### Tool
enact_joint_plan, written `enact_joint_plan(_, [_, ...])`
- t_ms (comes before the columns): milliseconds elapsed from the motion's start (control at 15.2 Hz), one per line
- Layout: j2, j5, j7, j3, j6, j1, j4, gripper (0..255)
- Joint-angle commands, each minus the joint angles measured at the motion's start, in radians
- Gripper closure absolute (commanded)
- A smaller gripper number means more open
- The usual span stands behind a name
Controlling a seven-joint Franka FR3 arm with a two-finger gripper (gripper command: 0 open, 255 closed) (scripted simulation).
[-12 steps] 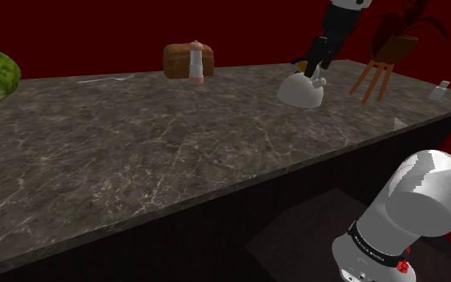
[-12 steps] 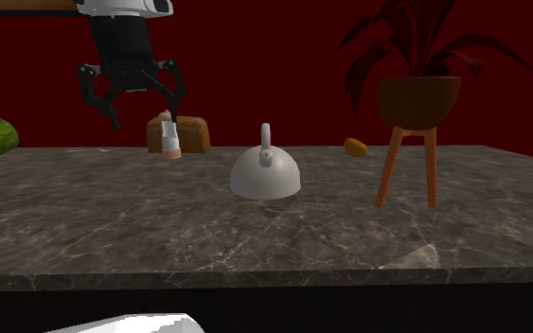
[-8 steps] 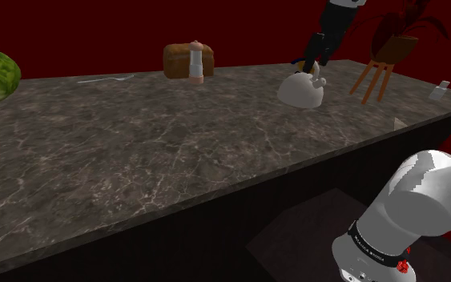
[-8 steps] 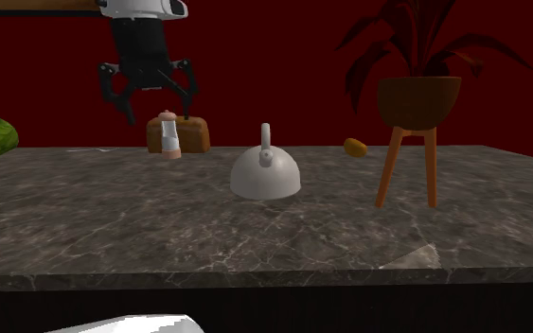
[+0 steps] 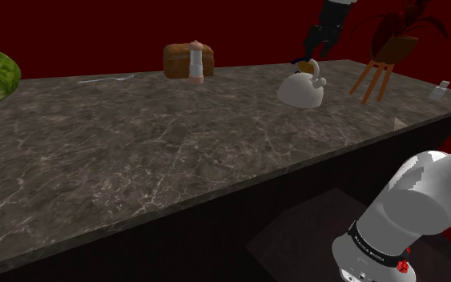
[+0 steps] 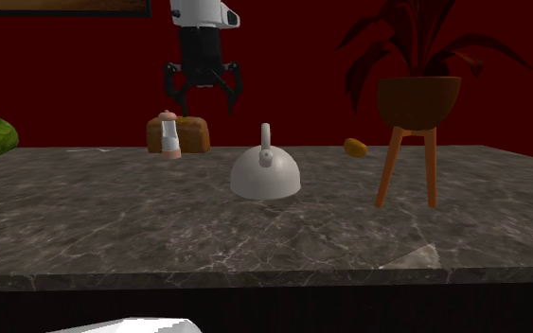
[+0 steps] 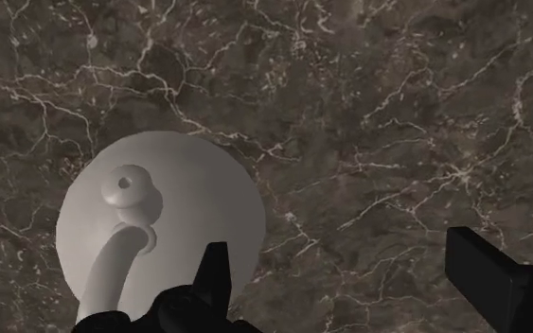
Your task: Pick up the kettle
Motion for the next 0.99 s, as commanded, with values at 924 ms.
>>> enact_joint_plan(924, [0.444,0.172,-0.182,-0.232,-0.028,-0.074,0.404,0])
